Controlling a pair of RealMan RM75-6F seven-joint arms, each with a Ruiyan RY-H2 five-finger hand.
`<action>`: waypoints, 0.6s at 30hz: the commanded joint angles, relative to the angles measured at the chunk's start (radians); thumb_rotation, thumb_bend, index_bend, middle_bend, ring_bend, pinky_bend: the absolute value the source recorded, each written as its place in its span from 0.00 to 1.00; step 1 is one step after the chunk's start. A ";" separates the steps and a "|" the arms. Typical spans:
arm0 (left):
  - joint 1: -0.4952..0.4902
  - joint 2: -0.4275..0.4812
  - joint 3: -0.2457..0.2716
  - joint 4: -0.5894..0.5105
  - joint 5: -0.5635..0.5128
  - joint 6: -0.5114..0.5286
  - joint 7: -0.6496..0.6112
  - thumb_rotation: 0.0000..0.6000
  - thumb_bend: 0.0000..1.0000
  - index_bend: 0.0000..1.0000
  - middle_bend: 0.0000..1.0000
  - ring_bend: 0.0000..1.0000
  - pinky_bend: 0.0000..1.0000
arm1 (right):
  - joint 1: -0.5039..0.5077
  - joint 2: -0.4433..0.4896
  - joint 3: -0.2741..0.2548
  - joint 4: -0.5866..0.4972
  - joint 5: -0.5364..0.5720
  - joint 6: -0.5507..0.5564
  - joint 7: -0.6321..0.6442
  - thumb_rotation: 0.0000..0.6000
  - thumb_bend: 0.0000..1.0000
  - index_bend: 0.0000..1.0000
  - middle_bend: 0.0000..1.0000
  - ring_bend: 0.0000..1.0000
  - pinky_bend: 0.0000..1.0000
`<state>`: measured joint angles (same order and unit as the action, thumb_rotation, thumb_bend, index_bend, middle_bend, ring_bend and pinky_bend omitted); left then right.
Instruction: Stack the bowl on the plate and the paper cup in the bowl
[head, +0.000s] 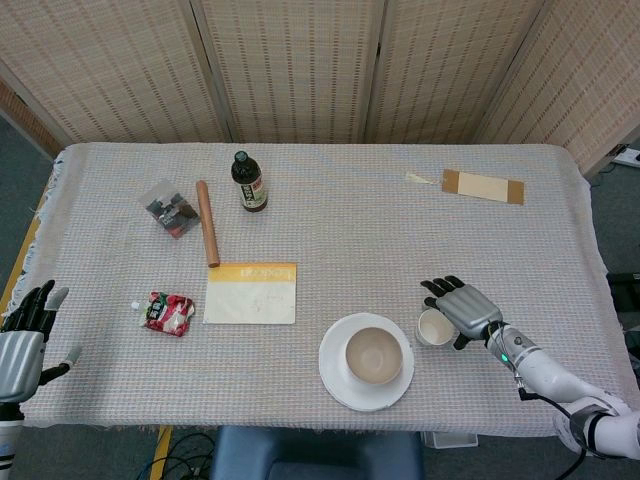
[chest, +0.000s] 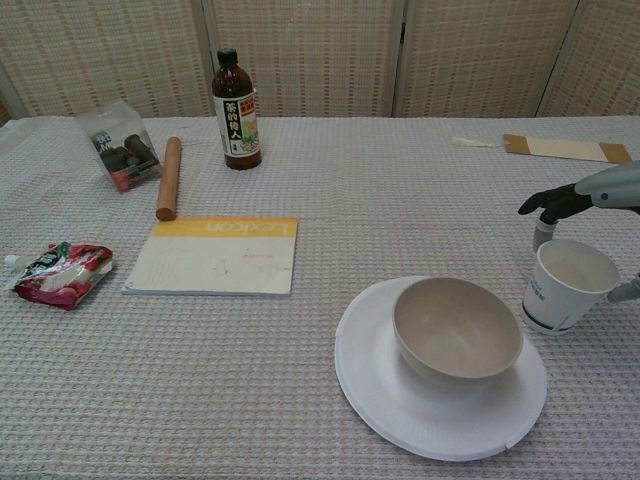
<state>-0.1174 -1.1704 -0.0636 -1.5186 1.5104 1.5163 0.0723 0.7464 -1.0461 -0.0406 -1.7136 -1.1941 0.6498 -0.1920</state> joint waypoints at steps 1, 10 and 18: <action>0.001 0.000 0.000 0.000 0.000 0.002 0.000 1.00 0.31 0.00 0.02 0.00 0.24 | -0.002 -0.006 0.001 0.004 0.000 0.003 -0.002 1.00 0.24 0.32 0.00 0.00 0.00; -0.002 -0.002 0.001 0.000 -0.002 -0.006 0.006 1.00 0.31 0.00 0.02 0.00 0.24 | -0.021 0.060 0.040 -0.086 -0.036 0.088 0.012 1.00 0.26 0.36 0.00 0.00 0.00; -0.005 -0.009 0.005 -0.005 0.004 -0.010 0.025 1.00 0.31 0.00 0.02 0.00 0.24 | -0.013 0.125 0.076 -0.218 -0.087 0.102 0.047 1.00 0.26 0.36 0.00 0.00 0.00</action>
<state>-0.1220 -1.1784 -0.0604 -1.5227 1.5123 1.5075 0.0948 0.7291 -0.9322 0.0275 -1.9121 -1.2653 0.7558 -0.1581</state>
